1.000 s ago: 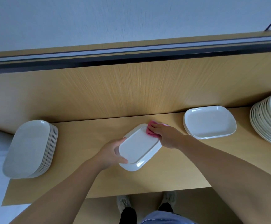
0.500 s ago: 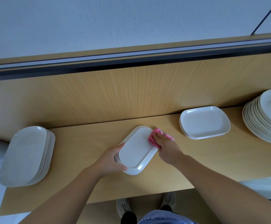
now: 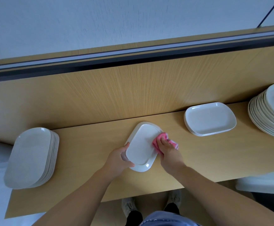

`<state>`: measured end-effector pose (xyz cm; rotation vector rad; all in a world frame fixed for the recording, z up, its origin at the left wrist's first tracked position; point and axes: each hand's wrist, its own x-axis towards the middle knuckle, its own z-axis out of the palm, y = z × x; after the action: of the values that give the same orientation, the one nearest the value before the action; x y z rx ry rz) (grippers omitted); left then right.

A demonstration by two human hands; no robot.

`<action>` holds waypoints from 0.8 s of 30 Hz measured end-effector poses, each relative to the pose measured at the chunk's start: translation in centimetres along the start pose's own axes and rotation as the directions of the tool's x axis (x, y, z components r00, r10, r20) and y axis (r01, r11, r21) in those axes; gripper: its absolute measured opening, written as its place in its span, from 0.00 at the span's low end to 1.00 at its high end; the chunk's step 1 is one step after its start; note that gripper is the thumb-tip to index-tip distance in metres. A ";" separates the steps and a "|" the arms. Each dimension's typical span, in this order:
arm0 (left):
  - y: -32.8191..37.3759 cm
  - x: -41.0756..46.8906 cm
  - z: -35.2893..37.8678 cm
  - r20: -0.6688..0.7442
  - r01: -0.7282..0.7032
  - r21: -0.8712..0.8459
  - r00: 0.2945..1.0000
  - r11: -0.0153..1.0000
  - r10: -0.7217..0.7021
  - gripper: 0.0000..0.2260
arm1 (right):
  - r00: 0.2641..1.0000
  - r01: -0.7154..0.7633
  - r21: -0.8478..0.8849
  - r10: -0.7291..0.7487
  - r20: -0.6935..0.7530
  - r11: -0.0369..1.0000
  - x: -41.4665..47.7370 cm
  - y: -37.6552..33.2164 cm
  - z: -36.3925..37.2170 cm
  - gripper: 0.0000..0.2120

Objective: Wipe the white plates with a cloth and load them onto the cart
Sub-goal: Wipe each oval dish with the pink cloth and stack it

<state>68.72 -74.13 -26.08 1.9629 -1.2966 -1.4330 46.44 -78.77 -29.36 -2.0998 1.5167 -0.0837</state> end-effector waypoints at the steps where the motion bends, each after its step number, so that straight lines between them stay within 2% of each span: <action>1: 0.1 0.0 0.2 -0.019 -0.010 -0.004 1.000 1.000 0.010 0.38 | 1.000 0.015 0.001 -0.015 0.018 1.000 -0.8 -0.5 0.7 0.29; 6: 0.6 -0.5 0.3 -0.038 -0.072 0.031 0.997 0.997 0.073 0.35 | 0.994 0.092 -0.015 -0.091 0.058 0.996 -4.0 -1.6 3.3 0.31; 10: 0.6 -0.8 0.2 -0.044 -0.112 0.015 0.993 0.994 0.112 0.33 | 0.943 0.328 -0.125 -0.319 0.091 0.936 -6.1 -1.2 3.9 0.35; 13: 0.5 -0.7 0.2 -0.034 -0.117 0.002 0.993 0.993 0.117 0.31 | 0.904 0.426 -0.112 -0.426 0.024 0.898 -7.1 -1.1 2.0 0.34; 16: 0.3 -0.5 0.4 -0.042 -0.089 -0.032 0.995 0.995 0.088 0.30 | 0.892 0.419 -0.094 -0.429 -0.141 0.903 -5.5 -1.0 -0.9 0.30; 19: 0.1 -0.3 0.5 -0.040 -0.060 -0.056 0.998 0.997 0.057 0.33 | 0.890 0.388 -0.132 -0.408 -0.204 0.912 -1.5 -1.2 -3.0 0.27; 22: 0.1 -0.3 0.6 -0.035 -0.030 -0.047 0.999 0.998 0.029 0.37 | 0.929 0.325 -0.220 -0.354 -0.107 0.920 2.3 -2.1 -4.2 0.28; 24: 0.1 -0.3 0.6 -0.031 -0.017 -0.068 0.999 0.998 0.015 0.38 | 0.959 0.276 -0.300 -0.284 0.017 0.913 3.8 -2.7 -4.0 0.31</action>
<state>68.14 -73.81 -26.13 1.9183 -1.2312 -1.4160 48.76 -83.09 -25.68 -2.5604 1.2965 0.0170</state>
